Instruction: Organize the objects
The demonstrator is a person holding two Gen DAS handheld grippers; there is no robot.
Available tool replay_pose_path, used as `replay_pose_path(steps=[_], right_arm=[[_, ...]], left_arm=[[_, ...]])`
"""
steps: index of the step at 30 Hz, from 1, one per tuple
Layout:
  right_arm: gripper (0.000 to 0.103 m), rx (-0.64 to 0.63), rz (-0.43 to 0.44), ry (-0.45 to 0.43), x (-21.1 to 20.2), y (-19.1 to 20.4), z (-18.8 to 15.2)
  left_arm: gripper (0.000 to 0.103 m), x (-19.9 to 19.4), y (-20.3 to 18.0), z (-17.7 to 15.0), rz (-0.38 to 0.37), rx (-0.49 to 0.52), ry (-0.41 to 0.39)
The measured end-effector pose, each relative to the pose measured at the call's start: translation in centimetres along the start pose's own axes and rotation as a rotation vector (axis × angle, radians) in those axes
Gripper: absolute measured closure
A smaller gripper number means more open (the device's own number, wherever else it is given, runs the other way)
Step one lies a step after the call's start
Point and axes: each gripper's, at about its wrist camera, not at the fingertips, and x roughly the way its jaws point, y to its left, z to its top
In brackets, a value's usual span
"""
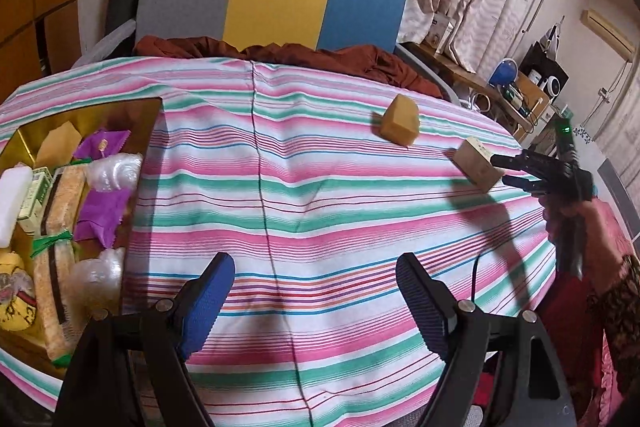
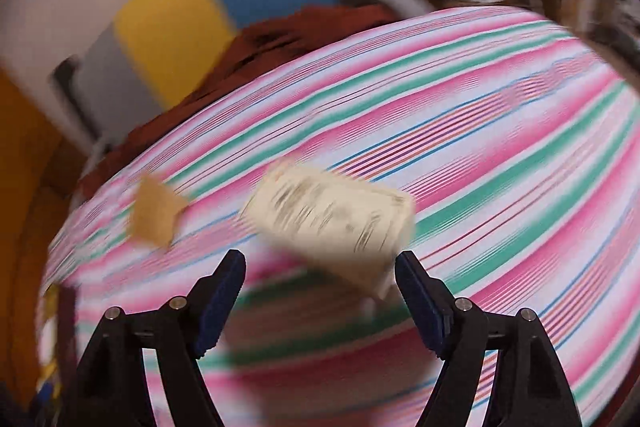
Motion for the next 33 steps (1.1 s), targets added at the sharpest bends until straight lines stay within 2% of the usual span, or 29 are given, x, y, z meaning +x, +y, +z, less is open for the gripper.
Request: replay_pose_path(steps=[2, 3, 6, 8, 13, 15, 16, 20, 25, 33], right_arm=[[0.025, -0.092, 0.055, 0.015, -0.7, 2.5, -1.2], [0.025, -0.148, 0.040, -0.005, -1.2, 3.6, -1.5], [0.019, -0.288, -0.097, -0.127, -2.6, 5.3, -1.3], [0.011, -0.325, -0.181, -0.179, -2.3, 5.3, -0.5], [0.014, -0.313, -0.183, -0.099, 1.4, 4.1, 1.0], [0.030, -0.316, -0.188, -0.059, 2.7, 3.7, 0.9], [0.041, -0.319, -0.191, -0.043, 3.0, 3.7, 0.8], [0.051, -0.316, -0.204, -0.022, 2.9, 3.6, -0.3], [0.051, -0.278, -0.188, 0.017, 2.1, 3.9, -0.8], [0.052, -0.251, -0.162, 0.068, 2.0, 4.2, -1.4]], left_arm=[[0.019, 0.3, -0.3, 0.0, -0.005, 0.006, 0.008], [0.019, 0.4, -0.5, -0.1, -0.007, 0.010, 0.009], [0.019, 0.7, -0.8, -0.1, -0.006, 0.019, 0.019], [0.019, 0.8, -1.1, -0.1, -0.004, 0.022, 0.021], [0.019, 1.5, -1.7, 0.3, 0.004, 0.034, 0.036], [0.019, 2.3, -2.2, 0.7, 0.000, 0.039, 0.048], [0.019, 2.7, -2.5, 0.9, -0.003, 0.041, 0.053], [0.019, 4.8, -4.1, 2.2, -0.026, 0.054, 0.073], [0.019, 7.5, -6.6, 4.4, -0.034, 0.101, 0.085], [0.019, 14.0, -10.5, 9.6, -0.029, 0.142, 0.110]])
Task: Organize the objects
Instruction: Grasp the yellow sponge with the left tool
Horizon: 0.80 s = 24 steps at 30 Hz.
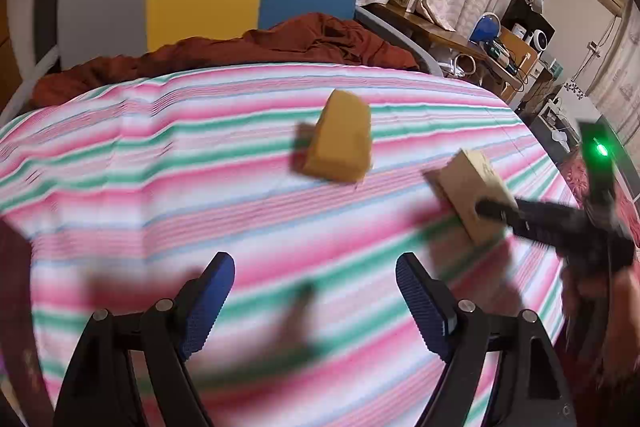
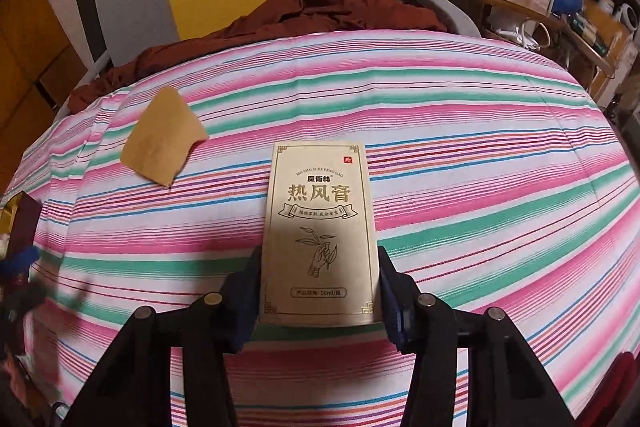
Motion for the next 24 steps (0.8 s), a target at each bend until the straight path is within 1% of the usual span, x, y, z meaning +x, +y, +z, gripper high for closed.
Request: replay_pose_path(steps=[5, 7, 10, 14, 15, 16, 18, 24], right_arm=[[0.052, 0.012, 0.018, 0.000, 0.0, -0.4, 0.1], [0.052, 0.004, 0.014, 0.000, 0.1, -0.4, 0.2], [0.052, -0.007, 0.010, 0.000, 0.1, -0.3, 0.3], [0.052, -0.004, 0.019, 0.002, 0.1, -0.3, 0.4], [0.052, -0.004, 0.021, 0.003, 0.1, -0.3, 0.4], [0.052, -0.006, 0.022, 0.002, 0.1, -0.2, 0.4], [0.052, -0.004, 0.025, 0.002, 0.1, -0.2, 0.4], [0.052, 0.002, 0.041, -0.002, 0.1, -0.2, 0.5]], left_arm=[[0.019, 3.6, -1.8, 3.6, 0.031, 0.046, -0.001], [0.018, 5.0, -2.7, 5.0, 0.061, 0.073, -0.015], [0.018, 6.9, -3.3, 6.4, 0.087, 0.086, -0.009], [0.019, 9.0, -3.7, 6.9, 0.102, 0.093, 0.014], [0.021, 9.3, -3.7, 6.9, 0.105, 0.098, 0.012], [0.034, 9.5, -3.7, 6.7, 0.102, 0.102, 0.004], [0.051, 10.0, -3.6, 6.4, 0.098, 0.102, 0.011], [0.053, 9.0, -3.0, 4.9, 0.074, 0.135, -0.062]])
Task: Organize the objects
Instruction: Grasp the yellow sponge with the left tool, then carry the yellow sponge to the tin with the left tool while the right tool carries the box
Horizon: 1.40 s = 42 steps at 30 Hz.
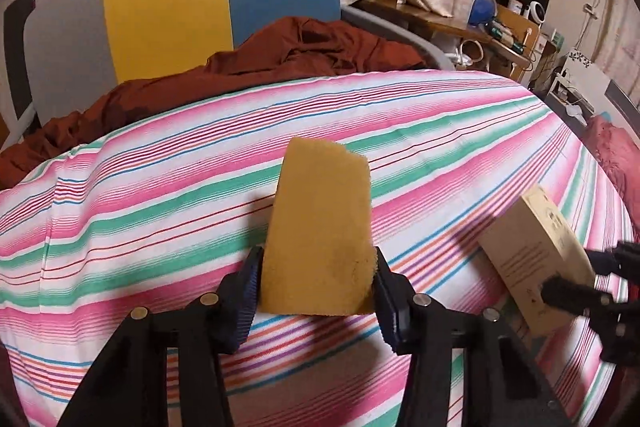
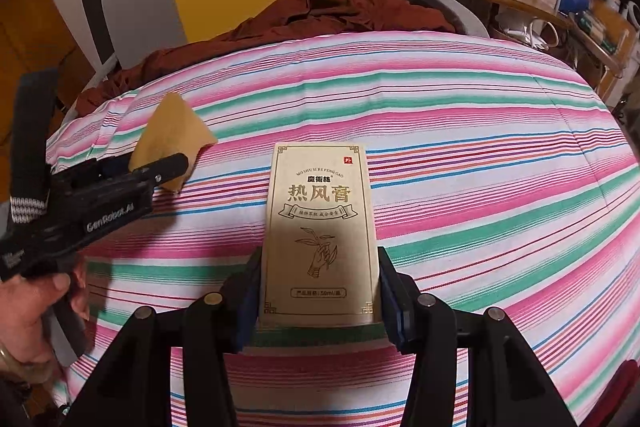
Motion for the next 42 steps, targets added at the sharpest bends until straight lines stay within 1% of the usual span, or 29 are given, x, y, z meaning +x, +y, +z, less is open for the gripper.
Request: replay_pose_path(steps=[4, 10, 14, 18, 21, 26, 27, 31, 34, 37, 42], right_arm=[[0.052, 0.003, 0.022, -0.017, -0.1, 0.2, 0.0], [0.052, -0.030, 0.024, -0.057, -0.6, 1.1, 0.1], [0.052, -0.078, 0.005, -0.082, -0.8, 1.9, 0.0], [0.052, -0.126, -0.018, -0.101, -1.1, 2.8, -0.3], [0.052, -0.157, -0.032, -0.122, -1.4, 3.4, -0.3], [0.052, -0.211, -0.061, -0.149, -1.6, 4.2, -0.5], [0.052, -0.223, -0.069, -0.154, -1.5, 4.3, -0.5], [0.052, -0.269, -0.098, -0.165, -1.4, 5.1, -0.8], [0.052, -0.295, -0.109, -0.166, -1.2, 5.6, -1.0], [0.052, -0.320, -0.124, -0.163, -0.9, 6.0, -1.3], [0.052, -0.345, -0.136, -0.156, -0.6, 6.5, -1.8]], left_arm=[[0.053, -1.0, 0.2, -1.6, -0.003, 0.000, -0.057], [0.054, -2.9, 1.0, -3.1, -0.008, -0.034, -0.101], [0.054, -4.6, 1.4, -4.5, 0.007, -0.048, -0.144], [0.054, -6.7, 1.4, -6.3, 0.011, -0.034, -0.177], [0.054, -7.9, 1.7, -7.3, 0.014, -0.049, -0.185], [0.054, -10.5, 3.4, -9.6, 0.008, -0.125, -0.192], [0.054, -11.2, 3.8, -10.3, -0.003, -0.145, -0.198], [0.054, -13.6, 4.8, -12.2, -0.016, -0.171, -0.208], [0.054, -15.9, 5.8, -13.1, -0.019, -0.193, -0.233], [0.054, -17.8, 6.7, -13.2, -0.019, -0.208, -0.263], [0.054, -21.2, 9.0, -14.2, 0.008, -0.227, -0.301]])
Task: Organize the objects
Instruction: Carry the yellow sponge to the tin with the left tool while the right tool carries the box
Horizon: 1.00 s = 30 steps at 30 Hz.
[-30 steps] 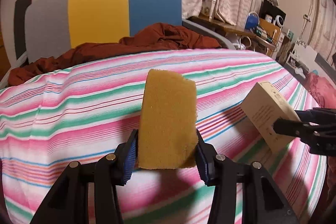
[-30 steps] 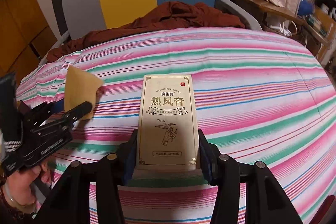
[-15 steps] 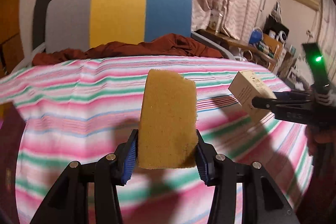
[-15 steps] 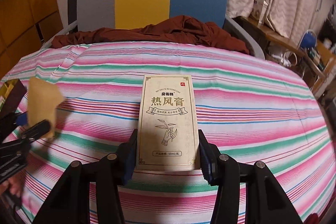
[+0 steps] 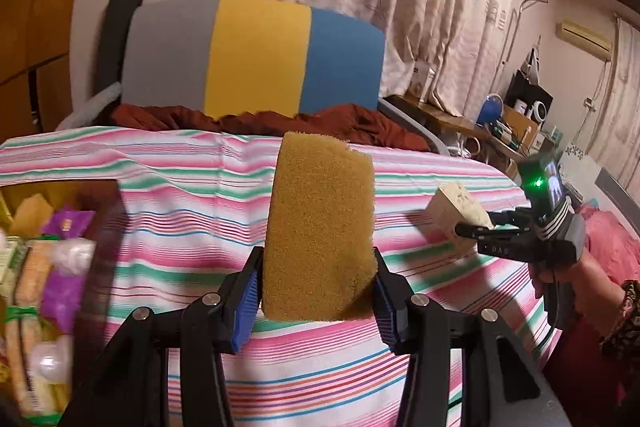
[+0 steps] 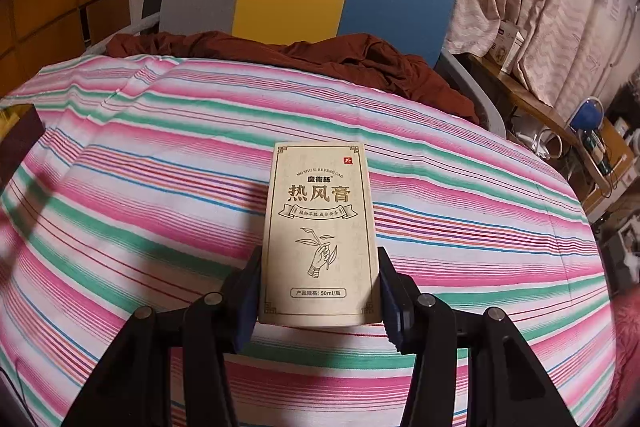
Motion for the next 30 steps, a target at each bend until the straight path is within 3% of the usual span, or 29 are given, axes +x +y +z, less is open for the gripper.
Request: replay_pose_path(steps=[10, 18, 21, 27, 30], right_arm=[[0.052, -0.083, -0.001, -0.071, -0.7, 1.8, -0.3], [0.052, -0.166, 0.076, -0.091, -2.2, 5.2, 0.3], [0.052, -0.144, 0.139, -0.105, -3.7, 6.8, 1.0], [0.052, -0.157, 0.267, -0.162, -7.3, 12.8, 2.6], [0.052, -0.179, 0.333, -0.185, -8.9, 16.2, 3.0]], left_arm=[[0.054, -4.7, 7.3, 0.4, 0.103, -0.126, -0.039], [0.054, -6.5, 15.1, 0.8, 0.184, -0.256, -0.026], [0.053, -5.6, 18.1, 1.4, 0.218, -0.276, 0.026], [0.053, -2.1, 24.1, 1.7, 0.221, -0.396, 0.205], [0.050, -1.1, 25.1, 1.5, 0.226, -0.399, 0.241]])
